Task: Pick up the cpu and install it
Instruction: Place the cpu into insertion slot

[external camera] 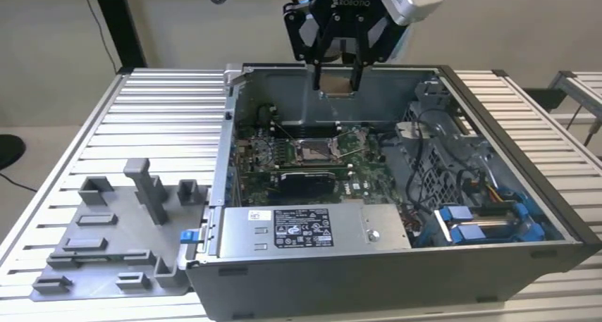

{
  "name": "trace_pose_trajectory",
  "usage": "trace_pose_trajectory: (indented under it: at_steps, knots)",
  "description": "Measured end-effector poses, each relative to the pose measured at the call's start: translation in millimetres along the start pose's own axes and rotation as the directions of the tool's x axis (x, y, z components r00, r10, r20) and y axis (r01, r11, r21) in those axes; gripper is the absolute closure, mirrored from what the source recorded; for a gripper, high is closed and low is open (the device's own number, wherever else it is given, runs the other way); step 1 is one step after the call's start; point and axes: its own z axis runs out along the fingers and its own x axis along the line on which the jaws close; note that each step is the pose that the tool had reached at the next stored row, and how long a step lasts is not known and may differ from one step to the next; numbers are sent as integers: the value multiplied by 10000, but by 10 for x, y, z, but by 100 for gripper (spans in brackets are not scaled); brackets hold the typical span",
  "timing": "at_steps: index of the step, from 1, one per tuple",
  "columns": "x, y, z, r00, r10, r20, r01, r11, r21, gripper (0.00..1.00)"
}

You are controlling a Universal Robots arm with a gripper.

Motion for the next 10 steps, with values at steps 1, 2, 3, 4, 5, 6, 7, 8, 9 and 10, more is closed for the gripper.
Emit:
trace_pose_trajectory:
  at_steps: [1, 2, 3, 4, 5, 6, 7, 8, 9, 10]
  knots:
    - [13, 35, 4, 10000, -1, -1, 1, 10000, 1, 100]
    - [27, 71, 10, 10000, -1, 0, 1, 10000, 0, 100]
    - [40, 106, 14, 10000, -1, 0, 1, 10000, 0, 100]
    - [54, 140, 18, 10000, 0, -1, 0, 10000, 1, 100]
    - [67, 174, 24, 10000, 0, 0, 0, 10000, 0, 100]
    - [80, 211, 28, 10000, 0, -1, 0, 10000, 1, 100]
    - [93, 245, 33, 10000, 0, 0, 0, 10000, 0, 100]
    - [106, 279, 38, 10000, 0, 0, 0, 10000, 0, 100]
    - [119, 315, 43, 10000, 0, 0, 0, 10000, 0, 100]
    - [132, 351, 48, 10000, 0, 0, 0, 10000, 0, 100]
